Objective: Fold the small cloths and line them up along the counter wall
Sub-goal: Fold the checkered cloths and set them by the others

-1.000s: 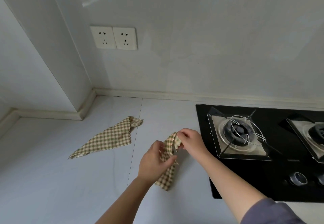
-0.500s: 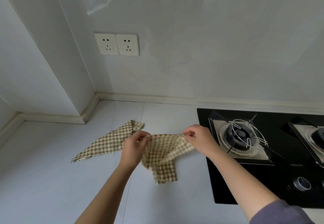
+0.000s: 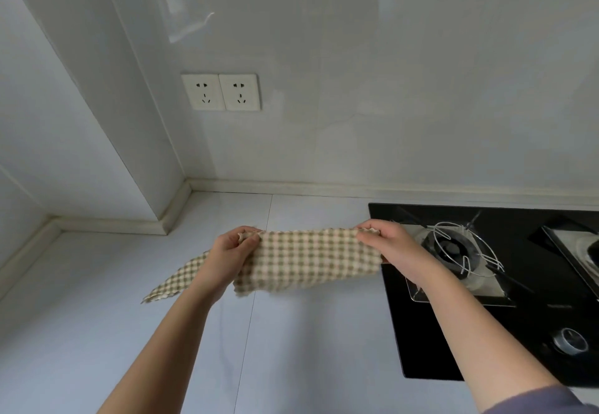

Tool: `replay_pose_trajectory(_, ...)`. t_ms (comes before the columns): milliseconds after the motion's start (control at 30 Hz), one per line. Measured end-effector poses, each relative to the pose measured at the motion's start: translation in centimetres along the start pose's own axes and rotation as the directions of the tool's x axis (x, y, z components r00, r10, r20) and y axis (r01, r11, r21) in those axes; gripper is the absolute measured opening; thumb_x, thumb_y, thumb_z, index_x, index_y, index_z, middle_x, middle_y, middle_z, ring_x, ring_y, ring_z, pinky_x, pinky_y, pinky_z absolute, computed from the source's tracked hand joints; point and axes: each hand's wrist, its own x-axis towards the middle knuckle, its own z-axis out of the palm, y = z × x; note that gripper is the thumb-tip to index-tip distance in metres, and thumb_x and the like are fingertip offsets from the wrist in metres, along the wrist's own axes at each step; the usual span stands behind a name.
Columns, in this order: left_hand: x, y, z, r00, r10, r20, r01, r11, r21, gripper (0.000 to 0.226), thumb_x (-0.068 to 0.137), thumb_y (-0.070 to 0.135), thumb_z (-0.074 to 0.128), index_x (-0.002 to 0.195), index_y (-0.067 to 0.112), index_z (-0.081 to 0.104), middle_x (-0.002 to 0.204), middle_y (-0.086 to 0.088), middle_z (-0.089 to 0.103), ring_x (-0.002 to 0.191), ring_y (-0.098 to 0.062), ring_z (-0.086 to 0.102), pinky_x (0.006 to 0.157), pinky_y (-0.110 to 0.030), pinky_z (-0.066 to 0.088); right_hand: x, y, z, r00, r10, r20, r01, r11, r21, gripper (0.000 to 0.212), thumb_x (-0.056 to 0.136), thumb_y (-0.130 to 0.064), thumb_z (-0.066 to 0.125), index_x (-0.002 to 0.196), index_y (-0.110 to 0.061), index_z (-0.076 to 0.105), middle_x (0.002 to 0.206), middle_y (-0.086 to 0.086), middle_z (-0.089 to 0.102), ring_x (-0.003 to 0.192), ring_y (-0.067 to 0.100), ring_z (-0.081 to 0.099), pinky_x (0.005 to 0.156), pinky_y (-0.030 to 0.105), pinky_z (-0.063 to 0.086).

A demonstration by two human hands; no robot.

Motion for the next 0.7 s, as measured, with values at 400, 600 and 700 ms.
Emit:
replay_pose_trajectory(400, 6.8, -1.5, 1.5, 0.999, -0.012, -0.042, 0.031, 0.879, 0.476, 0.022, 0.095, 0.013, 0.053, 0.111, 0.006, 0.067, 0.083, -0.006, 0.065, 0.055, -0.012, 0.054, 0.045, -0.016, 0.043, 4.9, 1.2, 0.1, 0.979, 0.086, -0.184, -0.116, 0.981, -0.159, 0.011, 0.094, -0.019, 0.057, 0.096, -0.015, 0.067, 0.091, 0.005, 0.063, 0.066, 0.020, 0.069, 0.064, 0.033, 0.058)
replay_pose_trajectory(600, 6.6, -6.1, 2.7, 0.997, -0.009, -0.073, 0.054, 0.765, 0.642, 0.046, 0.089, 0.015, 0.060, 0.134, 0.014, 0.049, 0.131, -0.009, 0.055, 0.110, -0.025, 0.058, 0.088, -0.031, 0.046, 4.1, 4.6, 3.0, 0.993, 0.027, -0.111, -0.070, 0.912, -0.403, 0.037, 0.095, -0.016, 0.054, 0.131, -0.015, 0.054, 0.134, 0.000, 0.055, 0.110, 0.012, 0.055, 0.087, 0.021, 0.045)
replay_pose_trajectory(700, 3.8, -8.9, 3.2, 1.000, -0.013, -0.003, 0.011, 0.736, 0.677, 0.025, 0.090, 0.014, 0.058, 0.114, 0.017, 0.061, 0.108, -0.001, 0.063, 0.092, -0.015, 0.060, 0.078, -0.026, 0.050, 1.8, 7.6, 4.6, 0.996, 0.084, -0.029, -0.088, 0.894, -0.439, 0.031, 0.093, -0.012, 0.053, 0.123, -0.015, 0.060, 0.125, 0.000, 0.060, 0.106, 0.011, 0.057, 0.080, 0.017, 0.046)
